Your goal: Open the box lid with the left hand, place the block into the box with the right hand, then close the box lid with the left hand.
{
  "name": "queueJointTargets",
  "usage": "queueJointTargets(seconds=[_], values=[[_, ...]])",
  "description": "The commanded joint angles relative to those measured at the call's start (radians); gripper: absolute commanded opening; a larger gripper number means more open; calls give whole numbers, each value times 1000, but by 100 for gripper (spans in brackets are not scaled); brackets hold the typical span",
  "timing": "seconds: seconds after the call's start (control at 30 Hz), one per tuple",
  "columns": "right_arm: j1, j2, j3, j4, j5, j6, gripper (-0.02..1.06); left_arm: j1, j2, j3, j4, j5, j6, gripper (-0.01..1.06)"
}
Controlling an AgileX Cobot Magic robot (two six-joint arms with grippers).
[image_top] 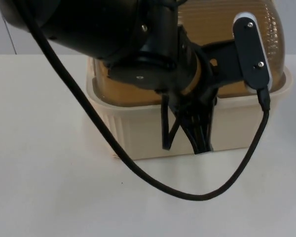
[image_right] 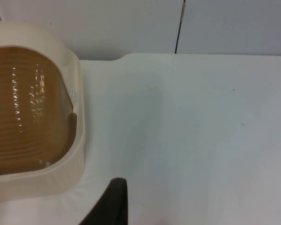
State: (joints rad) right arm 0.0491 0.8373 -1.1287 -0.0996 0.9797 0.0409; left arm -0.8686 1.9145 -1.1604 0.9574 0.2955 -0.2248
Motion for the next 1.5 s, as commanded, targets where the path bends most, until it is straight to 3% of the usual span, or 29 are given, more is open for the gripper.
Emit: queueJointTargets(seconds=[0.0, 0.07, 0.23, 0.97, 1.23, 1.47], values=[[-3, -3, -7, -8, 3, -6, 101, 22, 1, -3, 26, 58, -16, 0], [-3, -3, -7, -8, 3, -6, 101, 22, 1, -3, 106, 71, -132, 0], [-3, -3, -7, -8, 3, -7, 101, 22, 1, -3, 216, 113, -234, 0], [-3, -3, -7, -29, 1, -7, 101, 22, 1, -3, 244, 146, -262, 0], [-3, -3, -7, -29, 1, -7, 101, 22, -1, -3, 341, 195, -405, 0], [-3, -3, -7, -29, 1, -7, 101, 20, -1, -3, 331, 196, -413, 0]])
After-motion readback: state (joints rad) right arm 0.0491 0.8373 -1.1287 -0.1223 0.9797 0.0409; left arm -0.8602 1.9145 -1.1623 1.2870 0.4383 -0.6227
